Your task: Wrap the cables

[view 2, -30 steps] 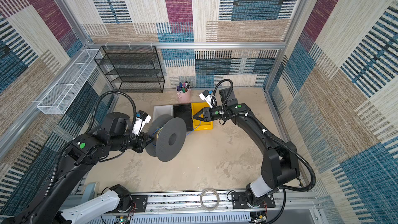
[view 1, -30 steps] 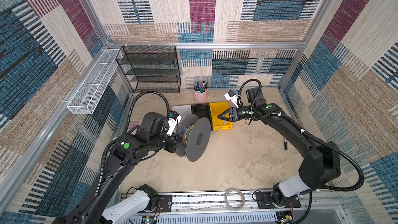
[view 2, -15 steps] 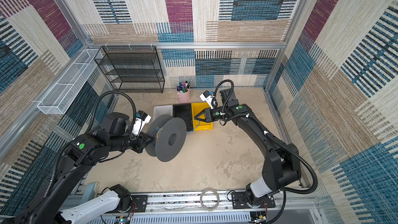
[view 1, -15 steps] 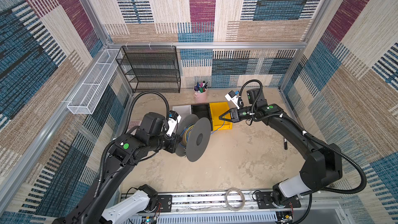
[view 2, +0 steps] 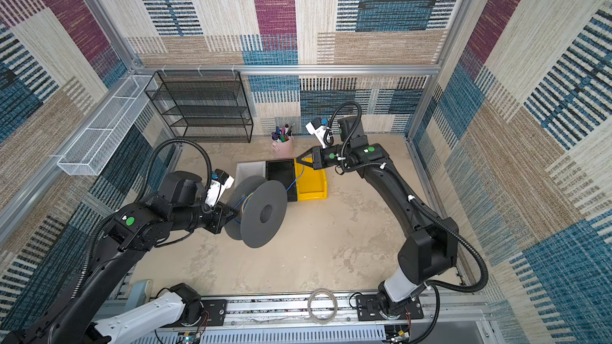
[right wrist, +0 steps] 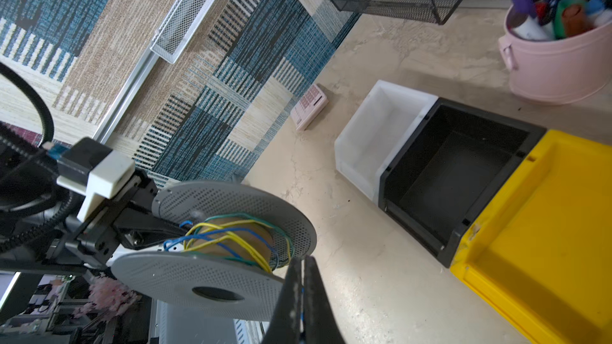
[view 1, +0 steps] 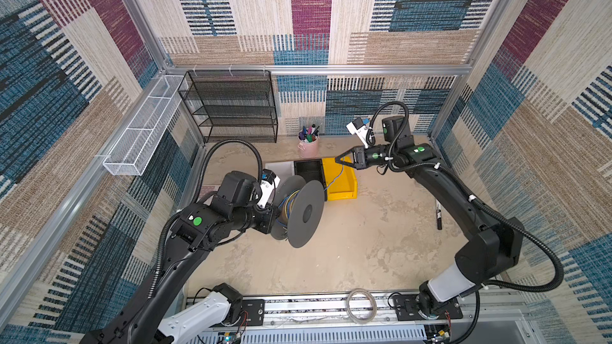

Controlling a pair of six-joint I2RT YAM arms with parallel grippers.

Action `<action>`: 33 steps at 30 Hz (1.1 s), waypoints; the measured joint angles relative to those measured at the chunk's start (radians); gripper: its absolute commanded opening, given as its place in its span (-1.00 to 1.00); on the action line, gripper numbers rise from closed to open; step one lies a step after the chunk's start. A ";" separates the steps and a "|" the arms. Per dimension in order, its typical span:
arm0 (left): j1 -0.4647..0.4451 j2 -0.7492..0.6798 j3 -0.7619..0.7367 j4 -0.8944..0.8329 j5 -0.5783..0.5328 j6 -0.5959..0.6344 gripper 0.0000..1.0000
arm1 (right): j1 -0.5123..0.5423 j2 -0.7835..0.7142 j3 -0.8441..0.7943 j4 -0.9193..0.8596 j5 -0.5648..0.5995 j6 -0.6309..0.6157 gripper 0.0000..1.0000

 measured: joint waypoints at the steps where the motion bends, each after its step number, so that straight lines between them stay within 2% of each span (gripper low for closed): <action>1: 0.002 0.007 0.004 0.004 -0.001 0.000 -1.00 | 0.019 0.038 0.075 -0.008 0.018 -0.001 -1.00; 6: -0.002 0.064 0.034 0.014 -0.004 0.000 -1.00 | 0.129 0.248 0.493 -0.097 0.050 0.008 -1.00; 10: -0.002 0.137 0.101 0.019 -0.020 -0.006 -1.00 | 0.177 0.370 0.842 -0.159 0.051 0.053 -1.00; 13: -0.002 0.175 0.138 0.035 -0.048 -0.056 -1.00 | 0.231 0.360 0.903 -0.161 0.036 0.089 -1.00; 15: 0.000 0.189 0.135 0.063 -0.054 -0.106 -1.00 | 0.277 0.301 0.810 -0.138 0.037 0.107 -1.00; 18: 0.000 0.201 0.108 0.117 -0.050 -0.202 -1.00 | 0.335 0.160 0.568 -0.057 0.040 0.151 -1.00; 25: 0.006 0.189 0.054 0.294 -0.042 -0.422 -1.00 | 0.456 -0.151 0.072 0.242 0.089 0.286 -1.00; 29: 0.013 0.170 0.011 0.449 -0.004 -0.560 -1.00 | 0.516 -0.290 -0.159 0.381 0.152 0.354 -1.00; 33: 0.023 0.141 -0.073 0.623 0.068 -0.702 -1.00 | 0.520 -0.462 -0.381 0.466 0.258 0.388 -1.00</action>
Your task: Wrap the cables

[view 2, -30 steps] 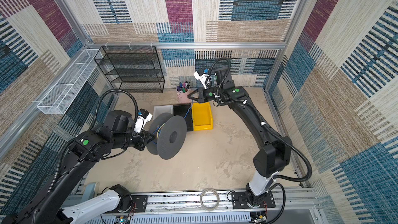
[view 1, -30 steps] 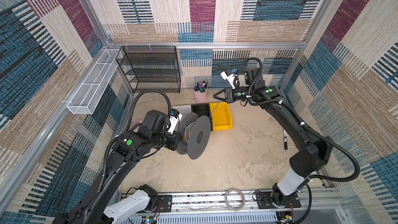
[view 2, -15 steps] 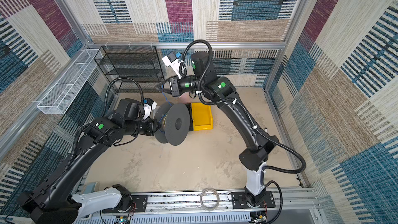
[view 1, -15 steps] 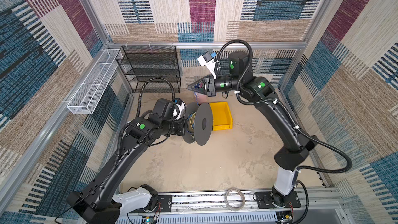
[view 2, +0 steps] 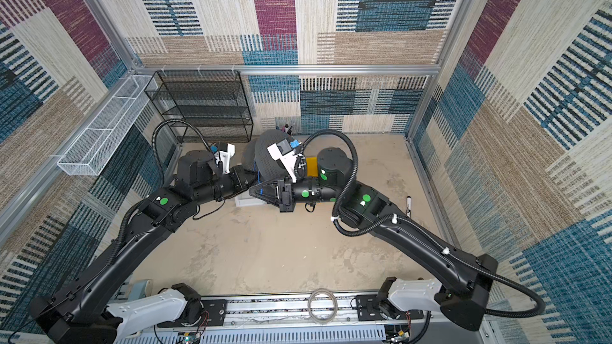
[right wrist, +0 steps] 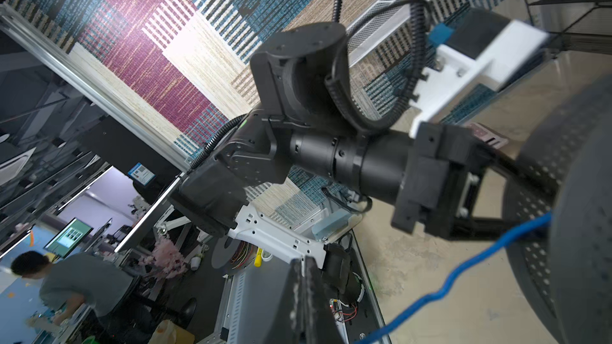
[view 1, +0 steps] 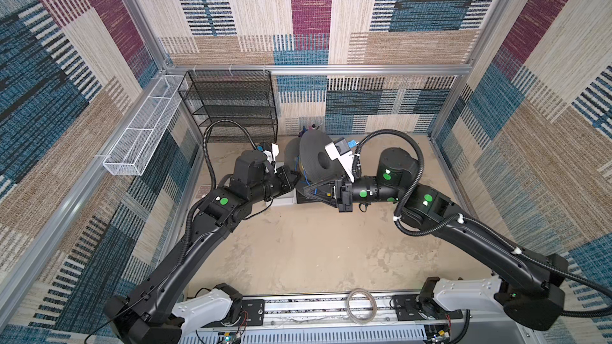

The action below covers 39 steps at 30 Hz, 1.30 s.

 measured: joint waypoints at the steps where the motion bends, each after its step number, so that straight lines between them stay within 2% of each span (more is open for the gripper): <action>1: 0.004 -0.005 -0.020 0.038 0.024 -0.031 -1.00 | -0.008 -0.037 -0.037 0.008 0.023 0.005 -1.00; 5: 0.019 -0.038 -0.113 0.214 0.104 -0.161 -1.00 | -0.109 -0.198 -0.163 0.010 0.076 0.024 -1.00; 9: 0.032 -0.076 -0.182 0.370 0.180 -0.240 -1.00 | -0.269 -0.301 -0.237 0.009 0.044 0.035 -1.00; 14: 0.044 -0.134 -0.245 0.486 0.214 -0.296 -1.00 | -0.408 -0.336 -0.296 0.008 -0.031 0.049 -1.00; 20: 0.058 -0.214 -0.293 0.521 0.261 -0.303 -1.00 | -0.488 -0.370 -0.417 0.145 -0.072 0.094 -1.00; 24: 0.077 -0.216 -0.297 0.537 0.340 -0.304 -1.00 | -0.552 -0.353 -0.429 0.208 -0.121 0.114 -1.00; 30: 0.094 -0.200 -0.319 0.652 0.475 -0.341 -1.00 | -0.669 -0.264 -0.367 0.280 -0.280 0.121 -1.00; 39: 0.104 -0.132 -0.319 0.818 0.644 -0.397 -1.00 | -0.690 -0.065 -0.254 0.397 -0.475 0.151 -1.00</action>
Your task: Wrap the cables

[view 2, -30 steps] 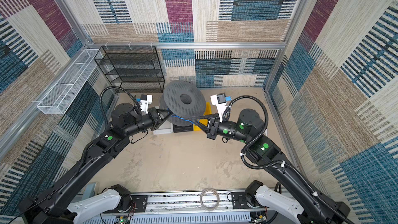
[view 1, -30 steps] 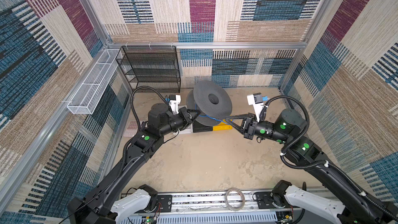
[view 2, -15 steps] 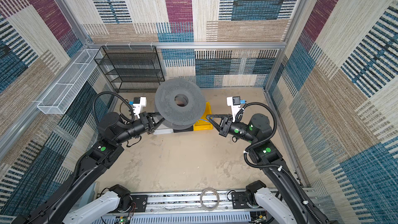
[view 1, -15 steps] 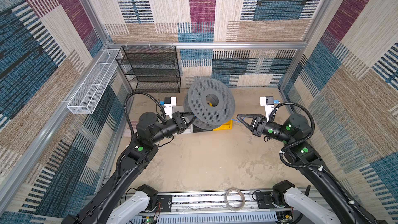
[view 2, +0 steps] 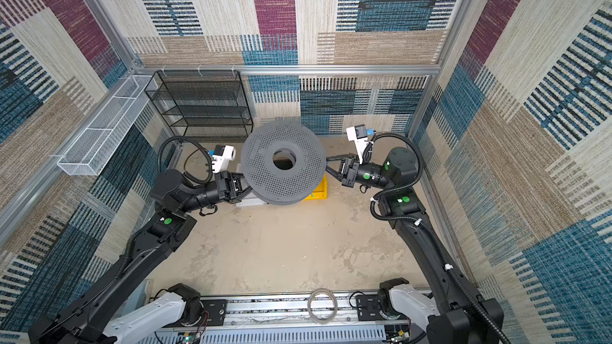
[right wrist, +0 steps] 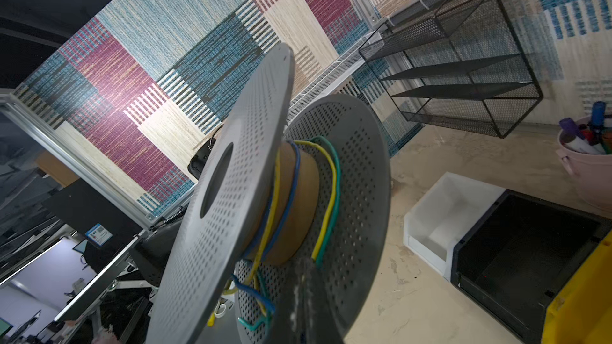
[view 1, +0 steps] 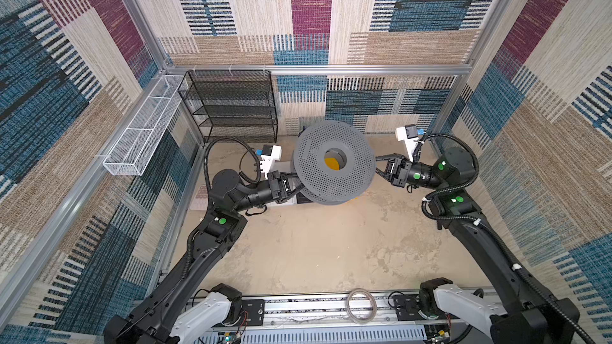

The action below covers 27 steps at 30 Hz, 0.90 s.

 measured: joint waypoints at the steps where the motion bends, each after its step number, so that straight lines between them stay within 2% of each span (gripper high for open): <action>1: 0.003 0.008 0.002 0.016 0.012 -0.001 -1.00 | 0.000 0.020 0.016 0.007 -0.020 0.000 -1.00; 6: 0.003 0.042 0.024 0.014 0.084 0.015 -1.00 | -0.002 0.101 0.108 0.013 -0.091 -0.006 -1.00; 13: -0.005 0.062 0.067 -0.148 0.150 0.154 -1.00 | 0.005 0.189 0.261 -0.070 -0.170 -0.099 -1.00; 19: -0.018 0.111 0.071 -0.154 0.213 0.175 -1.00 | 0.066 0.253 0.271 -0.156 -0.183 -0.159 -1.00; 27: -0.021 0.134 0.076 -0.154 0.262 0.172 -1.00 | 0.074 0.266 0.266 -0.154 -0.200 -0.176 -1.00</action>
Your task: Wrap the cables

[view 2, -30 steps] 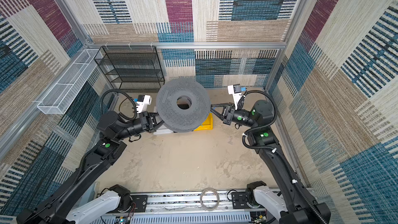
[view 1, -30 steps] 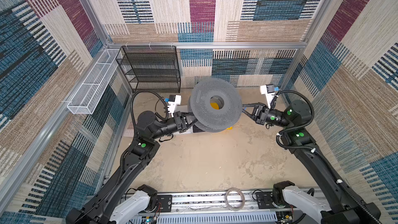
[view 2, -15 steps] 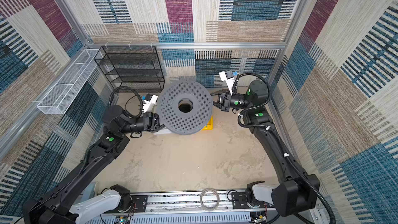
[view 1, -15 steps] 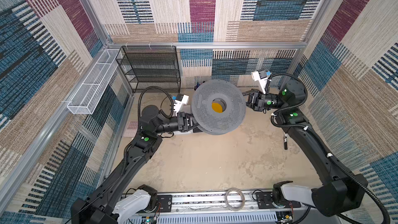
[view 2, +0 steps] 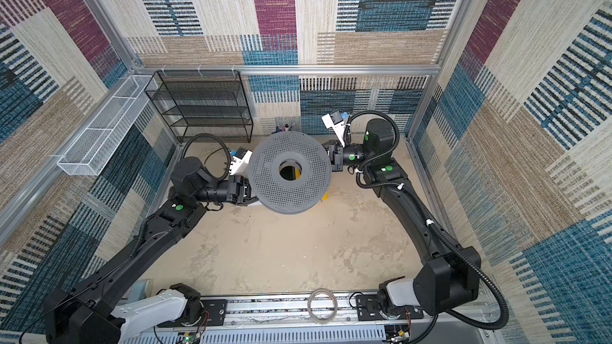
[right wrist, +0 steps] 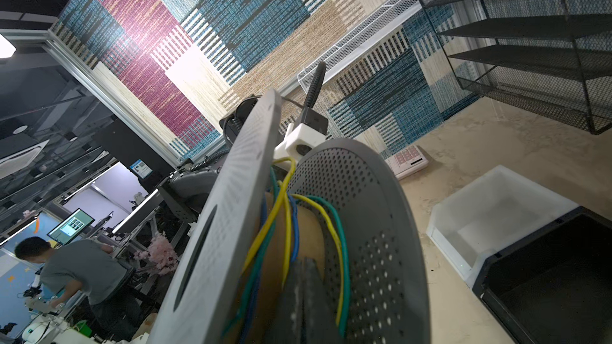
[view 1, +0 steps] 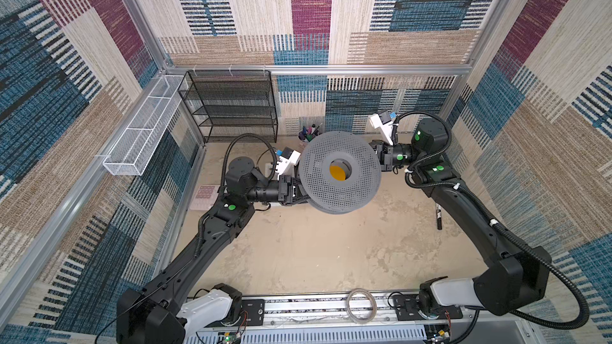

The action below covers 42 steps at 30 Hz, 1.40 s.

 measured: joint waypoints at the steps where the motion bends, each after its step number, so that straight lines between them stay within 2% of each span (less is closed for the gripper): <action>1: 0.000 0.000 0.000 0.000 0.001 0.000 -1.00 | 0.001 0.003 0.002 0.000 -0.003 0.000 -1.00; 5: 0.000 -0.002 0.002 -0.014 0.001 0.000 -1.00 | 0.001 0.013 0.007 -0.002 -0.020 0.000 -0.99; 8: 0.005 -0.026 0.013 -0.077 -0.011 0.023 -1.00 | 0.005 0.014 0.007 -0.019 -0.025 -0.016 -0.71; 11: 0.023 -0.075 0.033 -0.190 -0.040 0.086 -1.00 | 0.009 0.005 0.007 -0.072 -0.005 -0.056 -0.23; 14: 0.054 -0.101 0.040 -0.275 -0.060 0.127 -1.00 | -0.005 -0.017 0.019 -0.121 0.061 -0.101 0.12; 17: 0.081 -0.122 0.037 -0.290 -0.083 0.142 -1.00 | -0.018 -0.050 0.043 -0.200 0.132 -0.161 0.34; 18: 0.095 -0.133 0.032 -0.285 -0.087 0.142 -1.00 | -0.024 -0.066 0.049 -0.233 0.159 -0.186 0.63; 19: 0.108 -0.142 0.029 -0.284 -0.095 0.141 -1.00 | -0.033 -0.081 0.053 -0.258 0.181 -0.205 0.67; 26: 0.214 -0.174 0.014 -0.337 -0.185 0.164 -1.00 | -0.072 -0.213 0.044 -0.436 0.392 -0.353 0.76; 32: 0.233 -0.178 -0.012 -0.435 -0.236 0.246 -1.00 | -0.077 -0.309 -0.016 -0.526 0.632 -0.404 0.76; 38: 0.222 -0.179 -0.211 -0.447 -0.239 0.270 -1.00 | -0.077 -0.346 -0.055 -0.560 0.750 -0.422 0.76; 42: 0.157 -0.200 -0.369 -0.451 -0.268 0.273 -1.00 | -0.077 -0.353 -0.125 -0.555 0.778 -0.421 0.77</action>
